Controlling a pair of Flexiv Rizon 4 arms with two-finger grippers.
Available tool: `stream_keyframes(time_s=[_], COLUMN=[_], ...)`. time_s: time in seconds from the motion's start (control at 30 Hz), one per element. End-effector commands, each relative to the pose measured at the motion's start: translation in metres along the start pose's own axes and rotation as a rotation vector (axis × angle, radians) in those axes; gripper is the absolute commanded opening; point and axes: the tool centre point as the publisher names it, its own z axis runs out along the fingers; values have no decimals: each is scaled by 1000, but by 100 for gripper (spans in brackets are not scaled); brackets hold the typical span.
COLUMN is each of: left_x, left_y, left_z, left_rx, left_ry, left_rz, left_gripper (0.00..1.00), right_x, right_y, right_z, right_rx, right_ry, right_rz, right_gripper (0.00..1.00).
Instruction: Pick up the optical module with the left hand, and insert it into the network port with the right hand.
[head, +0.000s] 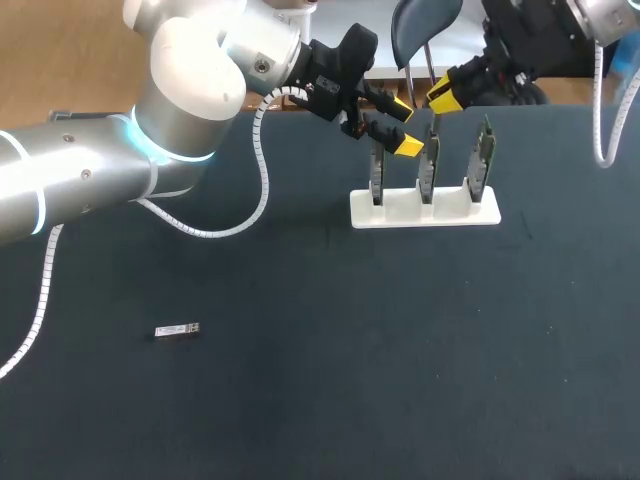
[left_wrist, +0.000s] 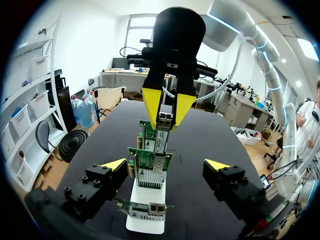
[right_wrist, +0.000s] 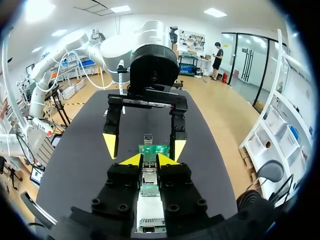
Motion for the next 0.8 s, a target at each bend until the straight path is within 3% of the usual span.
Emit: stream_keyframes(time_s=[0.03,0.3,0.8], left_x=[-1,-1,-1], left_y=[1,1,1], left_z=[0,0,0], left_rx=[2,2,2], left_ry=[5,5,5], left_rz=[-1,-1,-1], left_gripper=[100,100,100], right_x=[1,-6,-1], right_y=[3,5,6], right_z=[1,-2,1], right_rx=[8,20,33], right_ry=[-1,-13,7], right_rz=[-1,-18,-4], right_gripper=[0,0,0])
